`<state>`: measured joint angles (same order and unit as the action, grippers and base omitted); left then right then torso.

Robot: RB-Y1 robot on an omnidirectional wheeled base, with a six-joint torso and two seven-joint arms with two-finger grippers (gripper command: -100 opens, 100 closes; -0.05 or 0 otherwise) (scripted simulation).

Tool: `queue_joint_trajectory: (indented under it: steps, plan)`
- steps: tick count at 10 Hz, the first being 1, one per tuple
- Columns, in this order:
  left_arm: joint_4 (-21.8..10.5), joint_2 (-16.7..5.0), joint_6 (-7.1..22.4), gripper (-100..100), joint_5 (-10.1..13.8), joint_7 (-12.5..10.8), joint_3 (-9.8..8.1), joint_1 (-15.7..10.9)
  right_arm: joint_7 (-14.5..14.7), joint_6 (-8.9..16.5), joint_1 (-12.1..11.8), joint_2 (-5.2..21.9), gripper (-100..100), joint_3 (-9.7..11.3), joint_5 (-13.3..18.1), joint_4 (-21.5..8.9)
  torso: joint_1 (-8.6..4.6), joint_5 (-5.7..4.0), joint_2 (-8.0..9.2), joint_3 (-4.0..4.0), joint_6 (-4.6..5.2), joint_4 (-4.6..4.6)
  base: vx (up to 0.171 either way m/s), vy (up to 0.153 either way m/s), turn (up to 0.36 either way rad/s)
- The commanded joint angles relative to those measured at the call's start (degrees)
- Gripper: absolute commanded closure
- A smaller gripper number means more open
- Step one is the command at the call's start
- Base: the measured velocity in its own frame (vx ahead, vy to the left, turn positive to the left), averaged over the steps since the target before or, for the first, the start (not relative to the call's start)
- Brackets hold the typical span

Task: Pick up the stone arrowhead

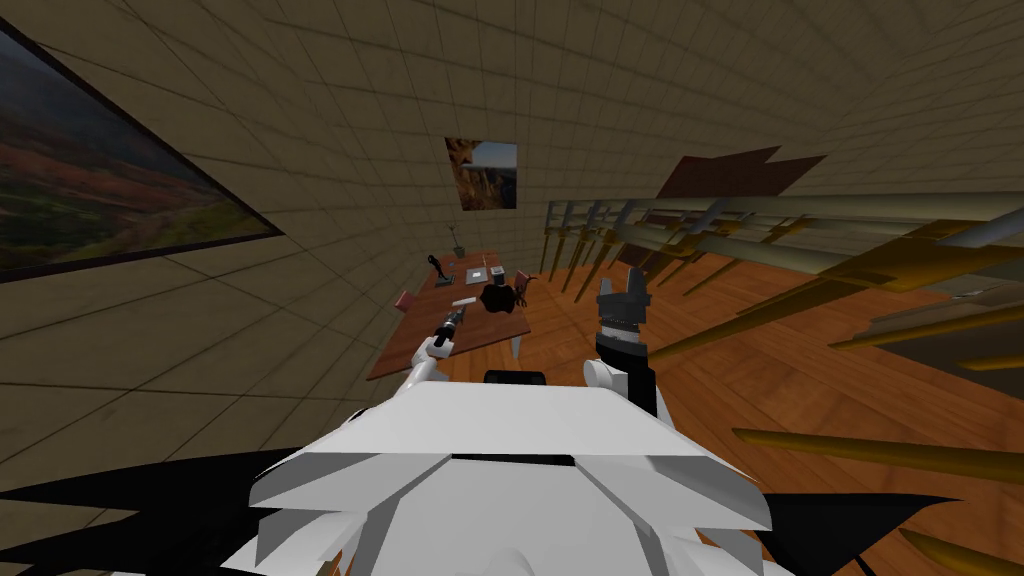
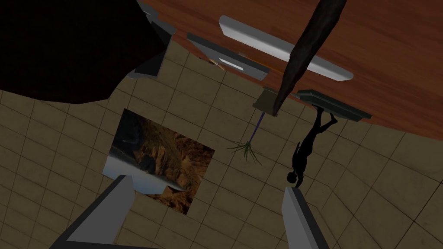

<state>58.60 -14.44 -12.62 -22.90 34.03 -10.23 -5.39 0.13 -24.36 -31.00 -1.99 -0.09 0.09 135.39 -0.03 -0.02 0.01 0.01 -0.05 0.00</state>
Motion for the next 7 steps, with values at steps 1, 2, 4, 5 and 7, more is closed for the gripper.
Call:
queue_joint_trajectory:
  steps: [1,2,4,5,7]
  plan:
    - [-2.9,-0.1,1.3,-100,-1.0,1.8,-0.52,-1.2,0.0,0.0,0.0,0.0,0,0.0,0.0,0.0,0.0,0.0,0.0,0.0,0.0,0.0,0.006,-0.019,-0.049]
    - [-5.5,-0.5,2.2,-100,-1.7,3.1,-0.9,-2.5,0.0,0.0,0.0,0.0,0,0.0,0.0,0.0,-0.02,0.0,-0.01,-0.01,0.01,0.0,0.004,-0.029,-0.095]
    - [-8.1,-1.0,3.1,-100,-2.4,4.3,-1.26,-3.8,0.0,0.0,0.0,0.0,0,0.0,0.0,0.0,-0.04,-0.01,0.0,0.0,0.0,0.0,0.002,-0.022,-0.04]
    - [-9.3,-1.0,3.1,-100,-2.4,4.3,-1.26,-3.8,0.0,0.0,0.0,0.0,0,0.0,0.0,0.0,-0.05,-0.01,-0.01,0.0,0.01,0.0,0.005,-0.016,-0.027]
    - [-11.9,-1.4,4.0,-100,-3.1,5.5,-1.6,-5.0,0.0,0.0,0.0,0.0,0,0.0,0.0,0.0,-0.02,-0.01,-0.01,0.0,0.0,0.0,0.007,-0.015,-0.038]
